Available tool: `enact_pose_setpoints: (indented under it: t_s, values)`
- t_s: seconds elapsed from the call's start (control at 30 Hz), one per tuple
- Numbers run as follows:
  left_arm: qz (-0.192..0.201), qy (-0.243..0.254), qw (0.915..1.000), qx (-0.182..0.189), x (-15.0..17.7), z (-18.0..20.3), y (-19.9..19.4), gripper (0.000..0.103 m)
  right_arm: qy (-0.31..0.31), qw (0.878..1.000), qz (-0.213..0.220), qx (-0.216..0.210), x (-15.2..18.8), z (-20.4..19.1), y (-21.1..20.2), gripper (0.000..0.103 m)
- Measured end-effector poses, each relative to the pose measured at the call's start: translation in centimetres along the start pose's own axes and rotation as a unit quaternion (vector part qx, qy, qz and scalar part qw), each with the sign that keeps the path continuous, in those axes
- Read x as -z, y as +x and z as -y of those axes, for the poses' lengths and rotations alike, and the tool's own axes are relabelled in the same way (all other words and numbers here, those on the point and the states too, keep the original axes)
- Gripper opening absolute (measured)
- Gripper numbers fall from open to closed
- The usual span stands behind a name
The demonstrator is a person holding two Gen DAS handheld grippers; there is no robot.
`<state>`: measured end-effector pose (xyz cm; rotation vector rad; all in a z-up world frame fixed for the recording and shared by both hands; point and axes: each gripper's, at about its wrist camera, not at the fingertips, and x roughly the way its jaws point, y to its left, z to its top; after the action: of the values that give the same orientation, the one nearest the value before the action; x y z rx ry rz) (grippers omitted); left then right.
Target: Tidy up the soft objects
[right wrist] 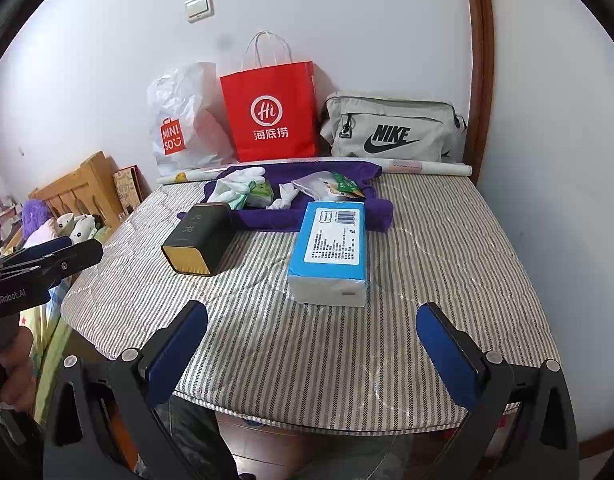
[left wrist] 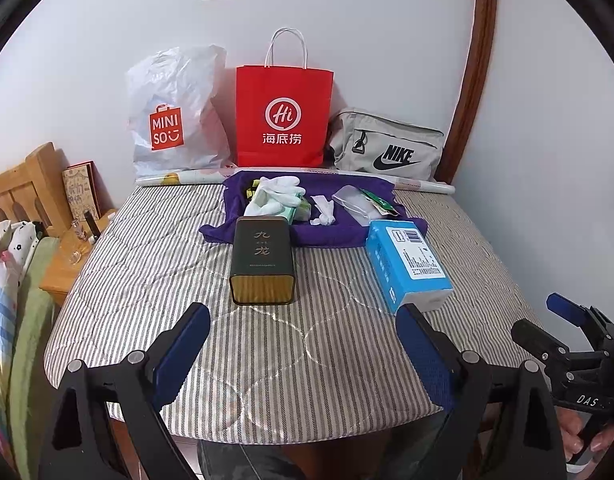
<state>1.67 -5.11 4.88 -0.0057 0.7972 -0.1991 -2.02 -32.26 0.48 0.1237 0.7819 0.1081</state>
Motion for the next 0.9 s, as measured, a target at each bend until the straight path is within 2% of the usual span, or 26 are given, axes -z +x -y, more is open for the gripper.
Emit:
enact_pose_setpoints:
  t_s: [0.9]
  values:
    - [0.001,-0.002,1.0000,0.001,0.34,-0.29,-0.16,0.094,0.000,1.000,0.000,-0.001,0.13,-0.16,-0.09,0.103]
